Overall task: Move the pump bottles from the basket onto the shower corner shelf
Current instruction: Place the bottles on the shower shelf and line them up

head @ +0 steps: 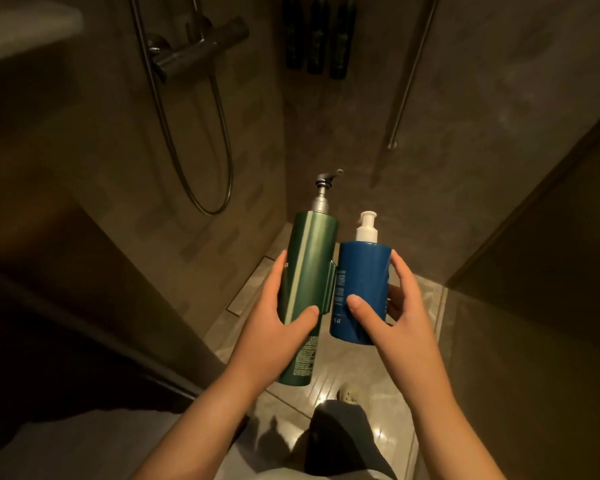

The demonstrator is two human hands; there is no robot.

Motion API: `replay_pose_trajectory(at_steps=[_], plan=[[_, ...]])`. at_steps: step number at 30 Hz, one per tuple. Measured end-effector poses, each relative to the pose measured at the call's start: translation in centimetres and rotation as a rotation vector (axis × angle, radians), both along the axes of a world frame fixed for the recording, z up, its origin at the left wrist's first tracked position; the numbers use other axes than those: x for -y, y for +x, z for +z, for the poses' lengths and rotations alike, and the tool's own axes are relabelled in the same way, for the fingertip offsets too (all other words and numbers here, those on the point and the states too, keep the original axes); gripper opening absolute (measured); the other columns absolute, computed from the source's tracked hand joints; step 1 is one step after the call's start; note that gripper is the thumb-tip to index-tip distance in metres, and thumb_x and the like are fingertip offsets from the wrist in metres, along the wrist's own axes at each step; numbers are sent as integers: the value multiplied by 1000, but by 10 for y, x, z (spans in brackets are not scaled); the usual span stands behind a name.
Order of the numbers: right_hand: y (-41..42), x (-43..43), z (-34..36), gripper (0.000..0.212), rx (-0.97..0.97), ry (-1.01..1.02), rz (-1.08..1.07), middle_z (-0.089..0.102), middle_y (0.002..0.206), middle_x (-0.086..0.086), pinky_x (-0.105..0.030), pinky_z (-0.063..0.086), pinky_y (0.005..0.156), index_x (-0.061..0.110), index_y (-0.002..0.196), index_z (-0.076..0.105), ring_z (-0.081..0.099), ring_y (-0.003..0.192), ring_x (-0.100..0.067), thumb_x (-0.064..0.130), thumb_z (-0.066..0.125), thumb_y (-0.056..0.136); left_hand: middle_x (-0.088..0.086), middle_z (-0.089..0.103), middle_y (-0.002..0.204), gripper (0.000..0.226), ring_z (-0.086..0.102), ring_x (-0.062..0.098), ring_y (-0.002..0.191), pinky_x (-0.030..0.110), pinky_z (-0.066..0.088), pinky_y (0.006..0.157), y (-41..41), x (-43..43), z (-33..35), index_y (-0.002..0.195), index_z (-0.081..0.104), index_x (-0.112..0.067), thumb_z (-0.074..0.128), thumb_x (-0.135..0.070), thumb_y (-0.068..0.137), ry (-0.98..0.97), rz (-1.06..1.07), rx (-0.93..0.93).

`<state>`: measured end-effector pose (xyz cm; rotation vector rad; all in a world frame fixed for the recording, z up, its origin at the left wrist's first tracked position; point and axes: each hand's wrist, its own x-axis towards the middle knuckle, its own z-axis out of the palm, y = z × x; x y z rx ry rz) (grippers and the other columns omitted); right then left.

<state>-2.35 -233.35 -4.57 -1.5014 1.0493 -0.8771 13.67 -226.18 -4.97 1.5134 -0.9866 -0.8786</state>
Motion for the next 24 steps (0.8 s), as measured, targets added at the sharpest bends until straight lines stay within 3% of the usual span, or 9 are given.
replay_pose_trajectory(at_steps=[5, 10, 17, 24], plan=[[28, 68, 4, 80, 14, -28, 106, 47, 108, 43, 0, 44, 64, 56, 137, 23, 48, 98, 25, 46, 72, 74, -44, 43, 123, 79, 48, -14, 112, 2, 42, 78, 19, 52, 4, 142, 19, -49, 63, -29, 80, -27, 109, 6], [42, 149, 16, 80, 27, -83, 215, 38, 102, 60, 4, 40, 65, 53, 138, 24, 43, 99, 30, 45, 72, 75, -35, 45, 129, 80, 49, -11, 114, 4, 42, 80, 26, 118, 12, 143, 20, -48, 63, -30, 78, -52, 216, -9], [54, 257, 51, 79, 59, -132, 315, 37, 114, 57, 5, 38, 69, 56, 137, 23, 42, 105, 27, 47, 71, 74, -43, 42, 128, 79, 44, -15, 117, 0, 37, 83, 22, 212, 44, 143, 22, -47, 65, -21, 81, -135, 351, 10], [94, 309, 66, 82, 130, -138, 460, 35, 130, 45, 7, 35, 73, 55, 138, 23, 40, 110, 27, 51, 69, 70, -44, 45, 124, 80, 47, -15, 114, 0, 38, 82, 42, 252, 62, 142, 24, -46, 65, -8, 84, -183, 506, 50]])
